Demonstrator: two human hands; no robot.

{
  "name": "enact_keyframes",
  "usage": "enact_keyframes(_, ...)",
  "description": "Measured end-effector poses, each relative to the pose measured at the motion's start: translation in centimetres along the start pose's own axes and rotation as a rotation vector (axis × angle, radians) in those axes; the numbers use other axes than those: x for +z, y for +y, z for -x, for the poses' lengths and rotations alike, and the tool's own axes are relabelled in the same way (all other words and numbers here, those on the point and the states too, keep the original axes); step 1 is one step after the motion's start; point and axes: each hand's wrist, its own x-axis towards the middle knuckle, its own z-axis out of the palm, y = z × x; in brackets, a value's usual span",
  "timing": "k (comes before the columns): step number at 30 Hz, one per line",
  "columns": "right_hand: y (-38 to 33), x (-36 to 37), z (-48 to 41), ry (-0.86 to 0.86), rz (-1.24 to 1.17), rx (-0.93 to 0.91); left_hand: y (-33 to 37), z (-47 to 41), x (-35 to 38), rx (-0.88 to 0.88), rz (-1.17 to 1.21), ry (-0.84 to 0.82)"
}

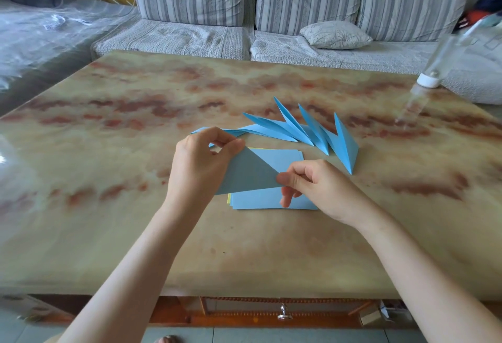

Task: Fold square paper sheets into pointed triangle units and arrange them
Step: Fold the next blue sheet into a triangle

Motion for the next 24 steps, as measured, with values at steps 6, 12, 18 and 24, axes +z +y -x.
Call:
enact_keyframes(6,0.0,-0.2,0.0,-0.049,-0.061,-0.003,0.0,-0.1,0.0,0.016,-0.028,0.019)
enact_keyframes(12,0.1,-0.7,-0.1,-0.063,-0.041,0.041,-0.1,-0.1,0.1,0.026,-0.050,0.012)
enact_keyframes(18,0.2,-1.4,0.0,0.040,0.014,0.039,-0.1,0.0,0.0,0.020,-0.041,-0.001)
enact_keyframes(24,-0.6,-0.3,-0.7,0.225,-0.230,-0.057,1.0,1.2,0.8,0.059,0.001,-0.170)
